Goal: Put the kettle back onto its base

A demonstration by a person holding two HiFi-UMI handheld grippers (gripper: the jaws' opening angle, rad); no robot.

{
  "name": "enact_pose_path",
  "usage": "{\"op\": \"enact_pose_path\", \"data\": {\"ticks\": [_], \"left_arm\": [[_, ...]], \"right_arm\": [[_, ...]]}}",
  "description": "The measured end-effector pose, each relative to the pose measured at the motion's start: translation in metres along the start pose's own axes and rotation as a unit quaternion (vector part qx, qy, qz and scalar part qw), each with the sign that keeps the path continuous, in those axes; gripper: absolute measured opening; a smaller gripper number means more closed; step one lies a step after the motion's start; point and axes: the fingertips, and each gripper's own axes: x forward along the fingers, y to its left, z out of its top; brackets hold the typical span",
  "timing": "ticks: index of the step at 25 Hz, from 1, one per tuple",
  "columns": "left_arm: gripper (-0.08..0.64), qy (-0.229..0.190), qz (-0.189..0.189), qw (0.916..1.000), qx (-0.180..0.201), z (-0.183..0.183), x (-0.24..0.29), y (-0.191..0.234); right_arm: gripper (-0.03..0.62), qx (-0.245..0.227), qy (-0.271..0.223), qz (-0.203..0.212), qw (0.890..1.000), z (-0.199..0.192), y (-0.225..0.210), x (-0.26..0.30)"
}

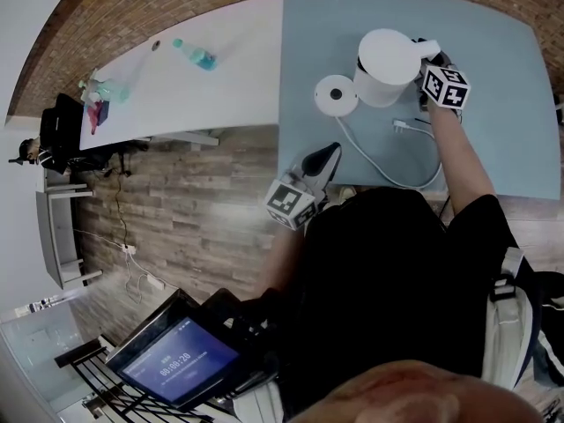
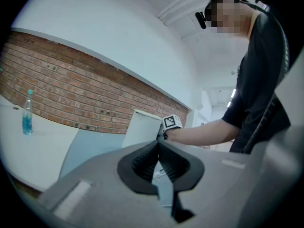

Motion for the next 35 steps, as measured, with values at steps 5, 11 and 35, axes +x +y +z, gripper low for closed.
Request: {"op": "enact_pose_path", "data": {"ticks": [5,11,35], "left_arm": [[0.003,0.000,-0.003,1.0000,0.002,0.002,-0.010,0.003],[0.003,0.002,-0.011,0.9999,0.009,0.005,-0.018,0.013],[0.003,0.013,-0.014,0.9998,0.005,0.015,-0.043,0.043]], "right_arm": [[0.094,0.003,-0.002,0.008,1.000,-0.002,0.016,0.004],[0.094,0.005,-0.002,0.011,1.000,-0.004,0.033,0.012],[0.100,-0.003,0.014,0.047,0.999,-0.013,0.101,0.046]]}}
